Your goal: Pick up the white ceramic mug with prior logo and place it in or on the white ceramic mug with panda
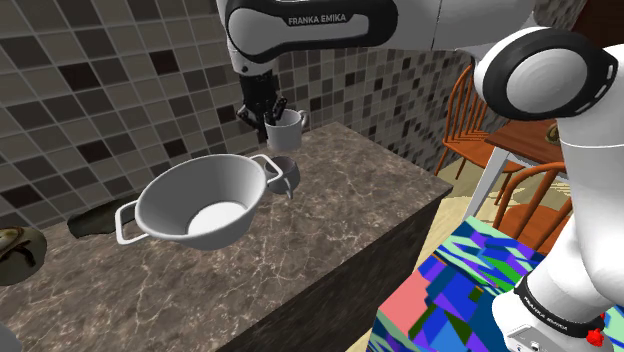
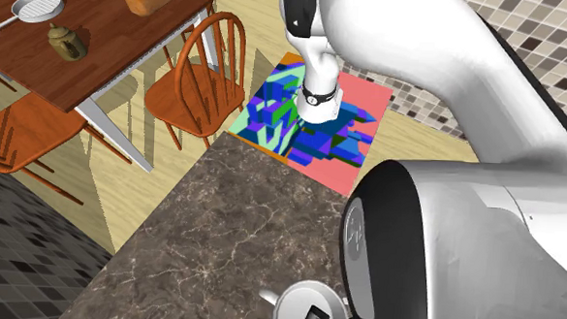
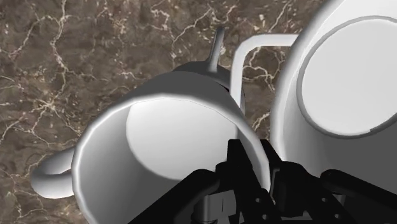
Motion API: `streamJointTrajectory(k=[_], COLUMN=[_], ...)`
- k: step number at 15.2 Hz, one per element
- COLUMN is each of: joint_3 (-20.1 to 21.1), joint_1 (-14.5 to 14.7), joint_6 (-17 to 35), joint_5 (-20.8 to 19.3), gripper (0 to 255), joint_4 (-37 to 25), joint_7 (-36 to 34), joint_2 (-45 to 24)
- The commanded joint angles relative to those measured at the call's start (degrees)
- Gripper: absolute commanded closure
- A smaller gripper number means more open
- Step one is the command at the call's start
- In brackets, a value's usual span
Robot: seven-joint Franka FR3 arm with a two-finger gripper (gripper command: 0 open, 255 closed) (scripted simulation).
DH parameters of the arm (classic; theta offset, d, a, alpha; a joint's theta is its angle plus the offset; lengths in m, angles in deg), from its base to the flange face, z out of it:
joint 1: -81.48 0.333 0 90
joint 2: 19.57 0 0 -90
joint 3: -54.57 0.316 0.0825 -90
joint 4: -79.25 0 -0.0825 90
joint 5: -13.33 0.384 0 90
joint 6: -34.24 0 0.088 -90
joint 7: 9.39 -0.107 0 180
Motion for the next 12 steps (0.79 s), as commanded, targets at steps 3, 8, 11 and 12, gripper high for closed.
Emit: streamJointTrajectory(k=[3,8,11,12], joint_3=[-0.04,-0.05,-0.08,-0.1], joint_1=[-0.16,-0.7,-0.94,-1.01], joint_6=[2.9,7.06,9.4,10.15], joint_5=[-0.1,-0.09,-0.16,-0.19], gripper=[255,255,255,255], joint_4=[2.69,7.44,9.87,10.63], joint_7=[-0.47,-0.91,-1.16,-1.25], joint_2=[-0.22,0.31,0.38,0.36])
